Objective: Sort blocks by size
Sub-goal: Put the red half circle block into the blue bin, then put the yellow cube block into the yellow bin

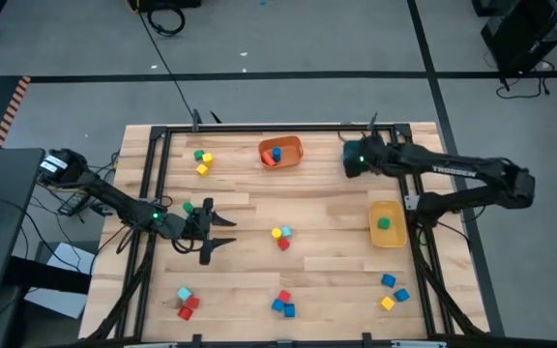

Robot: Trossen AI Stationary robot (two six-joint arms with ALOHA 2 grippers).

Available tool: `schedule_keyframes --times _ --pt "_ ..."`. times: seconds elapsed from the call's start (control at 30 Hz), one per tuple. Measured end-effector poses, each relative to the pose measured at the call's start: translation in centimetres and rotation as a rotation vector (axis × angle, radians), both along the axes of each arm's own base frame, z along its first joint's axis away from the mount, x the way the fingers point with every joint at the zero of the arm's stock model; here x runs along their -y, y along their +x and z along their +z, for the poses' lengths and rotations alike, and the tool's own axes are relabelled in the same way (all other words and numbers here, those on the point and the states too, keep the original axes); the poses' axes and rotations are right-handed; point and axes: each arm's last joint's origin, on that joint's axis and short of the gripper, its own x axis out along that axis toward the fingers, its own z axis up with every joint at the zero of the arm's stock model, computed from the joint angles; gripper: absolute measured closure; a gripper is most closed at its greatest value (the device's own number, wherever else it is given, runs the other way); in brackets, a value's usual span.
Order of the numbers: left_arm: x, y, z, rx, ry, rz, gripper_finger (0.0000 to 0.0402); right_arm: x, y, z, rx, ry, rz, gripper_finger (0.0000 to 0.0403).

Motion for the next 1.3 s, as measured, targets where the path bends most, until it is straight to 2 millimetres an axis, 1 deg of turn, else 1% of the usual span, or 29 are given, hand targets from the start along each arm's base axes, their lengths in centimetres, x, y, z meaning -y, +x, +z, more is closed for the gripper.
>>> schedule_keyframes --times 0.07,0.17,0.33,0.43,0.57,0.63,0.7,0.8,0.9,1.13,1.3 --pt "0.0 0.0 0.0 0.001 0.002 0.008 0.0188 1.2 0.1 -0.3 0.008 -0.007 -0.036 0.0259" --pt "0.0 0.0 0.0 0.0 0.003 0.011 0.0188 2.7 -0.1 -1.4 -0.028 0.019 -0.092 0.0259" --pt "0.0 0.0 0.0 -0.003 0.005 0.011 0.0188 4.0 0.0 -3.2 -0.111 0.079 -0.117 0.0257" --pt "0.0 0.0 0.0 -0.003 0.005 0.011 0.0188 4.3 0.2 -3.9 -0.138 0.092 -0.11 0.0224" --pt "0.0 0.0 0.0 -0.003 0.005 0.011 0.0188 4.4 0.3 -4.2 -0.151 0.1 -0.115 0.0176" --pt "0.0 0.0 0.0 -0.003 0.005 0.011 0.0188 4.4 0.3 -4.2 -0.151 0.099 -0.116 0.0168" --pt "0.0 0.0 0.0 -0.003 0.005 0.011 0.0188 4.3 0.3 -4.0 -0.145 0.095 -0.116 0.0168" --pt "0.0 0.0 0.0 -0.002 0.005 0.012 0.0188 4.0 0.1 -3.4 -0.127 0.08 -0.105 0.0184" --pt "0.0 0.0 0.0 -0.002 0.005 0.012 0.0188 3.4 -0.1 -2.6 -0.105 0.069 -0.086 0.0213" --pt "-0.1 0.0 0.0 0.0 0.011 0.036 0.0188 0.9 -0.3 -0.7 -0.005 0.092 -0.001 0.0296" --pt "-0.2 0.0 0.0 0.003 0.017 0.06 0.0188 -1.1 0.1 0.1 0.041 0.083 0.066 0.0367"
